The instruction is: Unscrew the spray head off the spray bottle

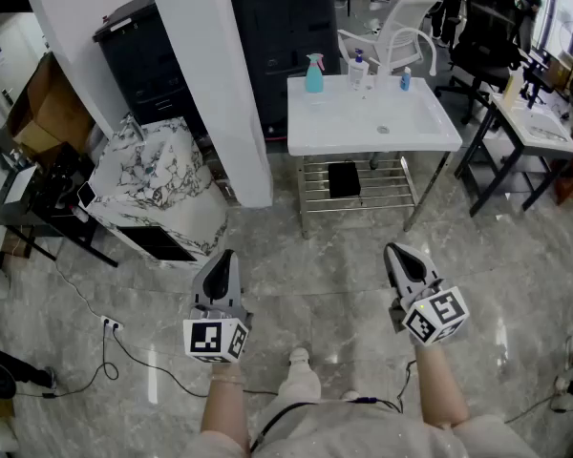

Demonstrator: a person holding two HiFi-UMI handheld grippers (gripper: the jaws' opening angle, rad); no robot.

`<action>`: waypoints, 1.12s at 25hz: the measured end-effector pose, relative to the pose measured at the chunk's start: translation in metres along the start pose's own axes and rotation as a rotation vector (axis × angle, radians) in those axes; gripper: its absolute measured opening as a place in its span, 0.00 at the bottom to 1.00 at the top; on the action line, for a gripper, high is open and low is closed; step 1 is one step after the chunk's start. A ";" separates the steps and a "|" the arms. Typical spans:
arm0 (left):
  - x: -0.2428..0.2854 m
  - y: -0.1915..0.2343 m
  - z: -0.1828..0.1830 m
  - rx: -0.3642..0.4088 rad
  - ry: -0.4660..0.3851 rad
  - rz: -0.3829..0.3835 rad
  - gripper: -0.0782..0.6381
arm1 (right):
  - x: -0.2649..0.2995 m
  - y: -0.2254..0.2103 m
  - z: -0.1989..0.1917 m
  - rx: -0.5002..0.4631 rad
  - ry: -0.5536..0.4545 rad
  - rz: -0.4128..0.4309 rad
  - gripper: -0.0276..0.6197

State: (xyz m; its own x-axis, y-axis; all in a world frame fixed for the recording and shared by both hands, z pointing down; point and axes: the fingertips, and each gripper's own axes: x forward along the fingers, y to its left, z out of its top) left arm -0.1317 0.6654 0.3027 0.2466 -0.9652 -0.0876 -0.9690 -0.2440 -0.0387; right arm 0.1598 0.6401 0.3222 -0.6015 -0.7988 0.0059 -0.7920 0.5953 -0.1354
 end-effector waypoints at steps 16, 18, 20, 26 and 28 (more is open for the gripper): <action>0.067 0.073 -0.029 -0.028 0.040 -0.023 0.13 | 0.082 -0.011 -0.017 0.020 0.008 -0.099 0.05; 0.076 0.082 -0.034 -0.027 0.047 -0.035 0.13 | 0.091 -0.013 -0.022 0.026 0.009 -0.117 0.05; 0.084 0.089 -0.037 -0.025 0.051 -0.048 0.13 | 0.100 -0.014 -0.024 0.027 0.008 -0.132 0.05; 0.107 0.108 -0.037 -0.031 0.040 -0.059 0.13 | 0.122 -0.021 -0.020 0.055 -0.016 -0.157 0.05; 0.114 0.111 -0.037 -0.039 0.036 -0.059 0.13 | 0.126 -0.023 -0.018 0.054 -0.016 -0.162 0.05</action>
State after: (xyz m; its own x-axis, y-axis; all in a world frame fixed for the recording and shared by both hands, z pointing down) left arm -0.2117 0.5251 0.3256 0.3031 -0.9516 -0.0504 -0.9529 -0.3033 -0.0034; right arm 0.1006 0.5273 0.3442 -0.4643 -0.8855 0.0160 -0.8715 0.4535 -0.1866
